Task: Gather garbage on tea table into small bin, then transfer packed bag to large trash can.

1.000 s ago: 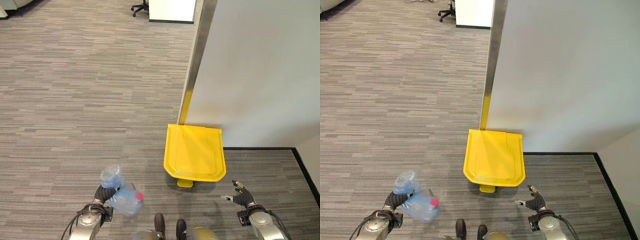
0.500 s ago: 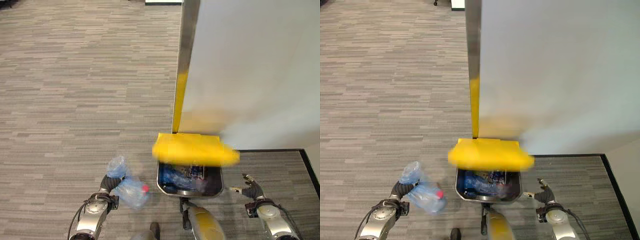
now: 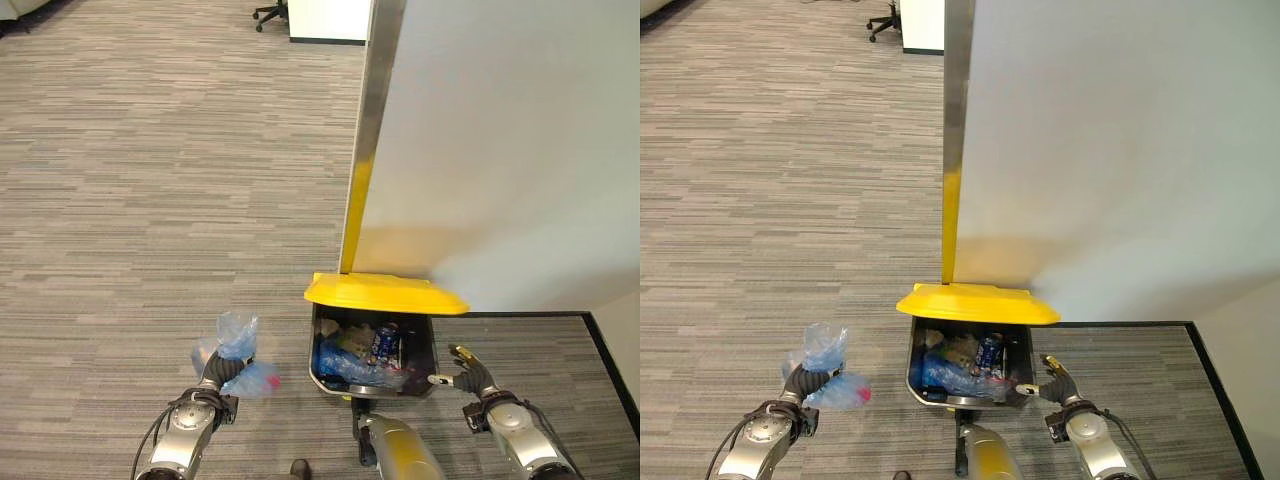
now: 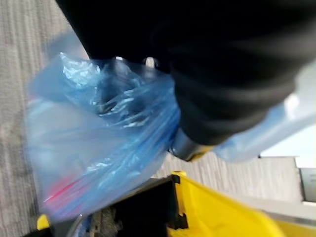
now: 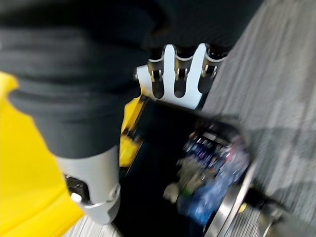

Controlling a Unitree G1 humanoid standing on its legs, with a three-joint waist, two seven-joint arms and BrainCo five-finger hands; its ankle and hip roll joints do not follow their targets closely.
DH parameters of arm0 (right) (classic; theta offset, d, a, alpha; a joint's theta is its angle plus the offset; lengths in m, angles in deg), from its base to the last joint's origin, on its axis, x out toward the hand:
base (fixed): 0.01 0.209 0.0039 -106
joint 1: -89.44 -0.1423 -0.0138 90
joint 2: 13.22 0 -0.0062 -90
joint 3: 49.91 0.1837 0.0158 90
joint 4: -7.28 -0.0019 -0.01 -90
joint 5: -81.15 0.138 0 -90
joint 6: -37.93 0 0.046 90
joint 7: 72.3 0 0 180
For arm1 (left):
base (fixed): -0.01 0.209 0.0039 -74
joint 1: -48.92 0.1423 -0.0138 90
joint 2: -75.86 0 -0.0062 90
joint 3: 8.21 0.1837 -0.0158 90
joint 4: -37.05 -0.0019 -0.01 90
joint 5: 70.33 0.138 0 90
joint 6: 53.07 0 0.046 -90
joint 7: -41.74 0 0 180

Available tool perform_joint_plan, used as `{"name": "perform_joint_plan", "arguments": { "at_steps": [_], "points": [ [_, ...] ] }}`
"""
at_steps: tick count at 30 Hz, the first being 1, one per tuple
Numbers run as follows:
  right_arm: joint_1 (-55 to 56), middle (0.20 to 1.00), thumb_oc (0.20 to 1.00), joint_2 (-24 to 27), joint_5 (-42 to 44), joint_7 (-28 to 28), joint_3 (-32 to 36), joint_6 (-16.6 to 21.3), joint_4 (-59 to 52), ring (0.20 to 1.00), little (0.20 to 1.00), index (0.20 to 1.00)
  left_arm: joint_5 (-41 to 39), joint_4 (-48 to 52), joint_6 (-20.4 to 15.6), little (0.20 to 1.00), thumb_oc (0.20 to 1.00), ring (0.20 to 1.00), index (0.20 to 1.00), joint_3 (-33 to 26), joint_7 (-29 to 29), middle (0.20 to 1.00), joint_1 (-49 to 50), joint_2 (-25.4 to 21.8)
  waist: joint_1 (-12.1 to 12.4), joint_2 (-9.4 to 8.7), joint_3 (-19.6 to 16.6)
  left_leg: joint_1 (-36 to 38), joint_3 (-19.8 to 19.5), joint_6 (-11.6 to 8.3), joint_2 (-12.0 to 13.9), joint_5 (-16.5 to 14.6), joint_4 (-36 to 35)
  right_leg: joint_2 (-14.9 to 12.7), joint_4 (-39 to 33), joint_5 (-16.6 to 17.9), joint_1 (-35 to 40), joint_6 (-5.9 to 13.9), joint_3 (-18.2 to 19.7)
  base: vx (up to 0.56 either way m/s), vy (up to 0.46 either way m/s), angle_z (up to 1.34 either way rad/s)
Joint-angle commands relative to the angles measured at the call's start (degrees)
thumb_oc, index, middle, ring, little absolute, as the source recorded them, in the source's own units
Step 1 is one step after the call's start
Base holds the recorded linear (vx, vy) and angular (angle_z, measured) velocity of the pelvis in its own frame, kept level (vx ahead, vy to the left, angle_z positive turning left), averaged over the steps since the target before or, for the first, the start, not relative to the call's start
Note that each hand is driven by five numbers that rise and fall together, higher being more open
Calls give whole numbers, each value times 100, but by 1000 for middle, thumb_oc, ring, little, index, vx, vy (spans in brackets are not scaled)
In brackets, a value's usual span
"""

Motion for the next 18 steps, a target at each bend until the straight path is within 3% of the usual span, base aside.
{"name": "perform_joint_plan", "arguments": {
  "at_steps": [1,4,9,18],
  "points": [
    [-639,1000,1000,-13,86,-24,-249,327,-212,1000,1000,1000,104,371,-318,200,200,200,200,105,57,200,-259,-200,118,-42,68,349,74,16,-555,-941,573,-15,-661,836,-59,441,235,6,-28,18],
    [-1063,1000,1000,-21,131,-3,-471,348,-313,1000,1000,1000,67,405,-355,200,200,200,200,235,42,200,-421,-250,177,-48,90,304,68,14,-550,-948,601,-24,-659,841,-86,430,219,-8,-27,14],
    [-2807,1000,1000,-118,472,235,-943,418,-227,1000,1000,1000,-196,695,-566,200,200,200,200,877,17,200,-1103,-472,328,-113,306,-24,141,13,-565,-944,796,-56,-603,893,-294,425,227,-69,-37,4],
    [-3555,1000,1000,-43,677,380,-1145,395,199,1000,1000,1000,-180,1044,-653,200,200,200,200,1632,90,200,-1831,-436,341,-182,564,-336,287,29,-614,-1006,1114,-91,-514,961,-470,461,300,-55,-20,-2]
  ]
}}
